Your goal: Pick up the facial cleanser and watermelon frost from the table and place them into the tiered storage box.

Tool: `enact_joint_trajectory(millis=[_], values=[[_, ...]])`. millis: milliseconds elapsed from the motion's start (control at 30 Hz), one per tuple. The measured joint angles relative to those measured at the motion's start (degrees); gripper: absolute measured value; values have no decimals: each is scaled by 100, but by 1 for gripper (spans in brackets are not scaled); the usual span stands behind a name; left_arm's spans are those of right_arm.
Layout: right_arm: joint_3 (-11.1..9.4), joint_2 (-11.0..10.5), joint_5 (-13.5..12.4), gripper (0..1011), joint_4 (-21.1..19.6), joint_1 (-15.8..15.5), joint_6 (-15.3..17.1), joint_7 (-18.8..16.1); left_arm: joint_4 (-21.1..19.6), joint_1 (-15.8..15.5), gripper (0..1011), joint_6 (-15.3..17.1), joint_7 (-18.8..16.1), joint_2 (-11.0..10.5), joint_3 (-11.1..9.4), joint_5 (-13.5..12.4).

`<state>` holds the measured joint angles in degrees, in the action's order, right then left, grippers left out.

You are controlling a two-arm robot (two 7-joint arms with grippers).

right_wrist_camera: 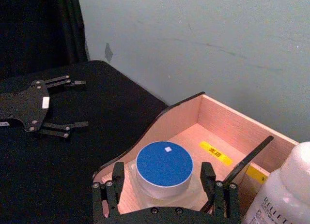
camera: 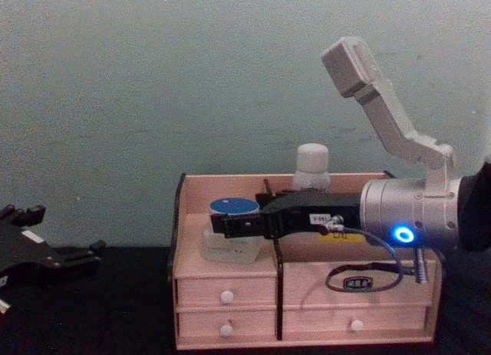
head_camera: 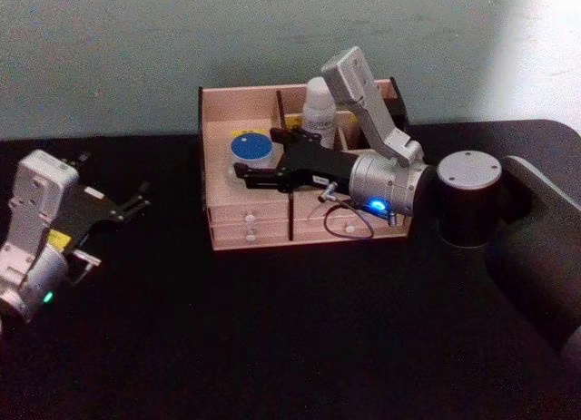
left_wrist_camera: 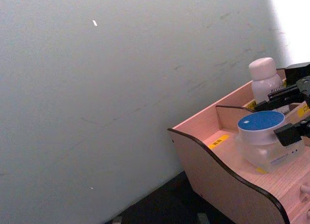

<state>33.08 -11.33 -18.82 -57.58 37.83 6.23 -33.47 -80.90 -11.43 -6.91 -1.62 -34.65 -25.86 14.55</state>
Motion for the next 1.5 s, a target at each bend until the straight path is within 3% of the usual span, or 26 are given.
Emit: enact_joint_trajectory(millis=[233,467,667,833,1000,1200,1367,1500], values=[[-71,-95,38,1000,-350,-177,-182,157,0,0,1001,0,0,0,0,0],[-236,-348,-39,1000,-1047,-547,-236,264,0,0,1001,0,0,0,0,0],[-437,-831,-170,1000,-1939,-1116,-288,299,0,0,1001,0,0,0,0,0],[-761,-1392,-362,1000,-2691,-1793,-349,397,0,0,1001,0,0,0,0,0],[-1096,-1747,-493,1000,-3133,-2382,-323,669,0,0,1001,0,0,0,0,0],[-1591,-1906,-409,1000,-3573,-3139,-257,1448,0,0,1001,0,0,0,0,0],[-1892,-1756,-80,1000,-3677,-3503,-316,2254,0,0,1001,0,0,0,0,0],[-2118,-1453,371,1000,-3557,-3654,-388,3136,0,0,1001,0,0,0,0,0]])
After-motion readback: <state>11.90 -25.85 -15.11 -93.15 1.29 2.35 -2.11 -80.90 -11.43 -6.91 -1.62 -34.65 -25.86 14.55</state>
